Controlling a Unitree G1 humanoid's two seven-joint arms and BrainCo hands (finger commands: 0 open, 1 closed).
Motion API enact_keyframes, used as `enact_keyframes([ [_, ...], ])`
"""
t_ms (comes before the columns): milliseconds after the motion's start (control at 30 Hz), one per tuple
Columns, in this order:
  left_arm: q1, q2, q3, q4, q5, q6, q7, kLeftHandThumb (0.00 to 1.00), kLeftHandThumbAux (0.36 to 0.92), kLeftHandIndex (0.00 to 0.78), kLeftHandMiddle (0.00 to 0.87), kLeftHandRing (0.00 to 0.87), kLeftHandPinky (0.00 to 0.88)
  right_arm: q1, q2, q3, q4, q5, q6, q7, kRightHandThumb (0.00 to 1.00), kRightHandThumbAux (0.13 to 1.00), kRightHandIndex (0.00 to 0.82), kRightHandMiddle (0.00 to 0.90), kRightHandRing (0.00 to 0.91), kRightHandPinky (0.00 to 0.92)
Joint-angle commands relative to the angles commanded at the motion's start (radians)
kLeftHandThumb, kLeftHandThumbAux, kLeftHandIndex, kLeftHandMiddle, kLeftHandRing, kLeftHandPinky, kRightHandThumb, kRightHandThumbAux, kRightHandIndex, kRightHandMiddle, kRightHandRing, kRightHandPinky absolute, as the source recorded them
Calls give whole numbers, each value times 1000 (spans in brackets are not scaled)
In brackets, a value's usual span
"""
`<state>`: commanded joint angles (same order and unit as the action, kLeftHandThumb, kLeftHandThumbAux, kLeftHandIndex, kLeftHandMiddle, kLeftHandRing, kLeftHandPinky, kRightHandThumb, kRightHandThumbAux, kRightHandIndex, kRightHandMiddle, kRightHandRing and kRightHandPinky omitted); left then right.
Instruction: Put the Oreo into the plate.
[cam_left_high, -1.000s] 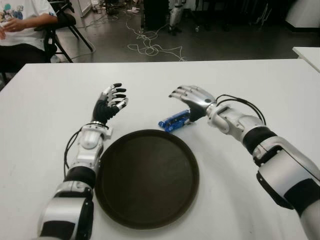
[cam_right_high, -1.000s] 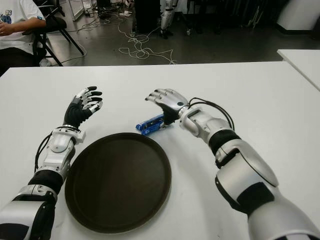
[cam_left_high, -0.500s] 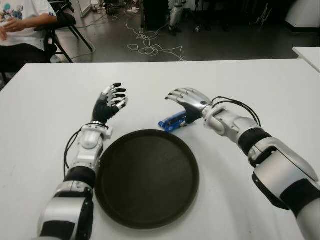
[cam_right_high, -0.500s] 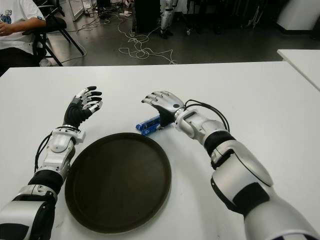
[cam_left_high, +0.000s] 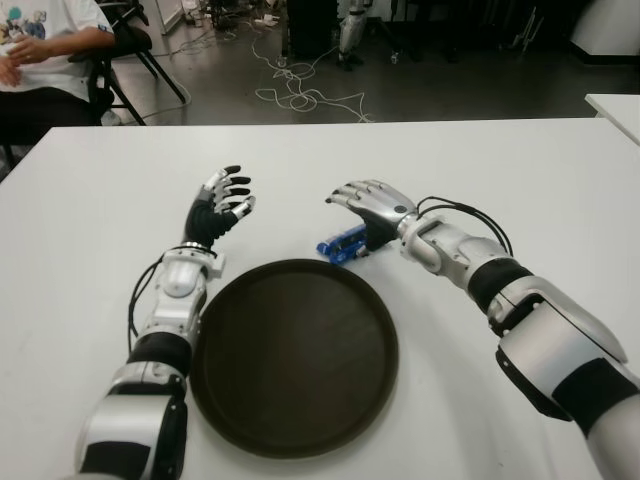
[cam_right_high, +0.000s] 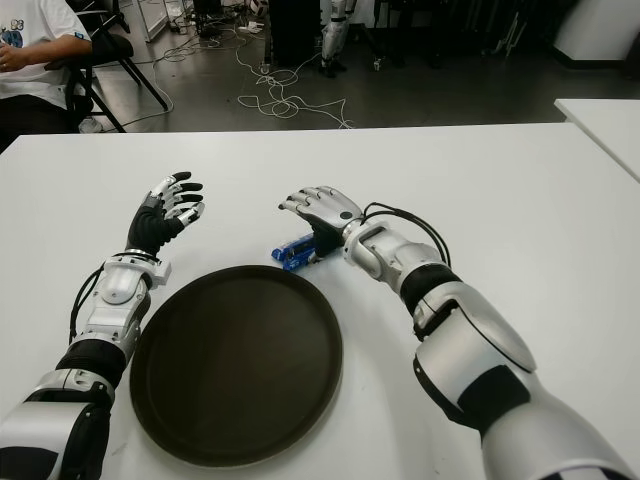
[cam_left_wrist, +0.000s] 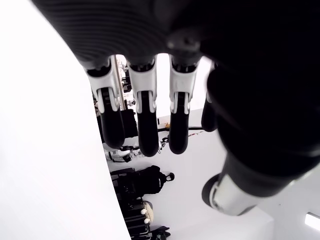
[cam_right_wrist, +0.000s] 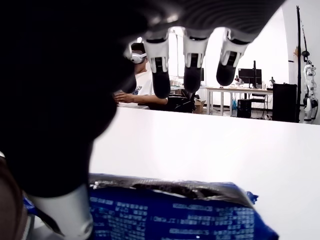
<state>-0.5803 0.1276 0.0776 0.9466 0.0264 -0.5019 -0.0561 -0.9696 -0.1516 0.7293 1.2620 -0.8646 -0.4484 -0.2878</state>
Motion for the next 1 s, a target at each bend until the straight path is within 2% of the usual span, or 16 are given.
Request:
enact_keyframes([
  [233, 2, -4, 3, -4, -6, 3, -2, 253, 781, 197, 273, 261, 269, 29, -1, -8, 19, 16, -5, 14, 0, 820, 106, 119, 131, 132],
  [667, 13, -9, 5, -22, -9, -1, -2, 269, 777, 202, 279, 267, 283, 45, 3, -44, 56, 46, -2, 84, 0, 795, 155, 170, 173, 154],
  [867, 20, -9, 3, -38, -6, 14, 1, 258, 765, 190, 276, 264, 275, 47, -4, -60, 56, 73, -20, 146, 0, 845, 244, 231, 221, 204],
  [933, 21, -8, 3, -41, -5, 17, 2, 257, 765, 191, 278, 264, 277, 47, -5, -65, 56, 77, -25, 159, 0, 861, 307, 285, 285, 284],
  [1000, 21, -7, 3, -42, -4, 20, 2, 255, 765, 191, 278, 264, 278, 48, -5, -68, 55, 80, -27, 166, 0, 866, 329, 303, 307, 311],
])
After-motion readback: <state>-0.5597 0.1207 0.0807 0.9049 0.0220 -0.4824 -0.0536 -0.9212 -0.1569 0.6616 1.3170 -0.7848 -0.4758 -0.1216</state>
